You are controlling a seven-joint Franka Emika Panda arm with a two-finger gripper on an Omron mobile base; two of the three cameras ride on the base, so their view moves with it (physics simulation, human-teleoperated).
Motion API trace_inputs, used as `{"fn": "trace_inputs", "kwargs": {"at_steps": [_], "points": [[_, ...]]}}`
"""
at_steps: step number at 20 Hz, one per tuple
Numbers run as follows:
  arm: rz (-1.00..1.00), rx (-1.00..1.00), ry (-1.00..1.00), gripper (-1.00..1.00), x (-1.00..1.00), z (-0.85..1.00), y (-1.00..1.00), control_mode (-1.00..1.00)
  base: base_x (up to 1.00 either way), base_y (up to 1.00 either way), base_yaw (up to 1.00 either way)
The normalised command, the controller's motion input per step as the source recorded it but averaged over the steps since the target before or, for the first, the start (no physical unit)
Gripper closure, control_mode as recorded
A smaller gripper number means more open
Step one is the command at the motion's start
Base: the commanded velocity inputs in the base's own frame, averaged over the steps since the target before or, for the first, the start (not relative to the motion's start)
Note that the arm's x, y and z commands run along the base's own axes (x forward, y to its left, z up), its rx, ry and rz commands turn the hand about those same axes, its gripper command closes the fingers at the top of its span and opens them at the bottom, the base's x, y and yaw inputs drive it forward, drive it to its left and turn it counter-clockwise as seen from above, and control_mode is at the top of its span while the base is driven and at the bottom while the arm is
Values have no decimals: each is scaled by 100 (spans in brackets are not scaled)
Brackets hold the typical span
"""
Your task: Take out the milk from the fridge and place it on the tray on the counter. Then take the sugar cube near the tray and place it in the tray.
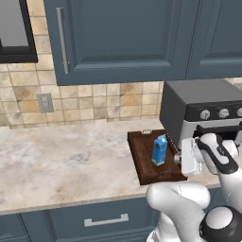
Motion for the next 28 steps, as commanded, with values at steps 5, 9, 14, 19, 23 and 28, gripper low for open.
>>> {"fn": "trace_inputs", "kwargs": {"at_steps": [5,9,14,19,23,28], "points": [[2,0,3,100,0,-29,0,-100,0,0,0],[0,0,0,100,6,-27,5,-100,0,0,0],[0,0,0,100,10,-21,16,-100,0,0,0],[0,0,0,100,15,-27,17,-100,0,0,0],[0,0,0,100,13,-31,20,-100,0,0,0],[0,0,-2,-100,0,-20,17,-100,0,0,0]]}}
